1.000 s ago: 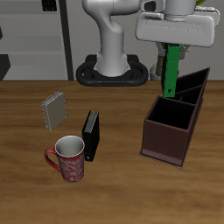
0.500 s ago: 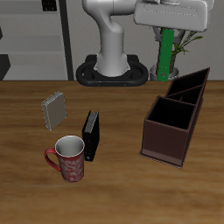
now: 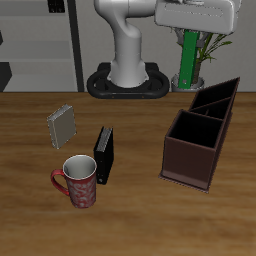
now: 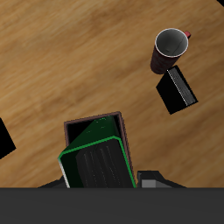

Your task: Place the green book into the left desk caddy's back compartment

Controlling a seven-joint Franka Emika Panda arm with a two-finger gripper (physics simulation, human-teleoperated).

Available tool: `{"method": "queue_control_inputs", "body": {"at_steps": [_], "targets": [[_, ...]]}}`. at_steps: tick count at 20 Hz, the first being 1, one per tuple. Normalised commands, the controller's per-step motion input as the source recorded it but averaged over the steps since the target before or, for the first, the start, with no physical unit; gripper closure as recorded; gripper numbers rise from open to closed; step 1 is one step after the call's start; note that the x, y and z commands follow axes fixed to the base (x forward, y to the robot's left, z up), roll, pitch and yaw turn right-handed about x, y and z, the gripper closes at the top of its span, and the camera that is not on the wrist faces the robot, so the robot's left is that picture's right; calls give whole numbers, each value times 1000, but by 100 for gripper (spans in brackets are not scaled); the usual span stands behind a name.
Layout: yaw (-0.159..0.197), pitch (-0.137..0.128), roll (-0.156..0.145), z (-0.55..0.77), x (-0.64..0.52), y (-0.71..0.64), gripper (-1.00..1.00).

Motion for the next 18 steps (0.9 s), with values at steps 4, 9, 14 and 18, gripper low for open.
{"method": "queue_control_inputs", "body": {"at_steps": [4,9,14,18], "targets": [[19,16,-4,-92,-350,-58,100],[49,-10,15,-69,-322,44,100],[28,-4,29,-136,-359,199,100],[-29,26,56,-95,-366,271,100]]}}
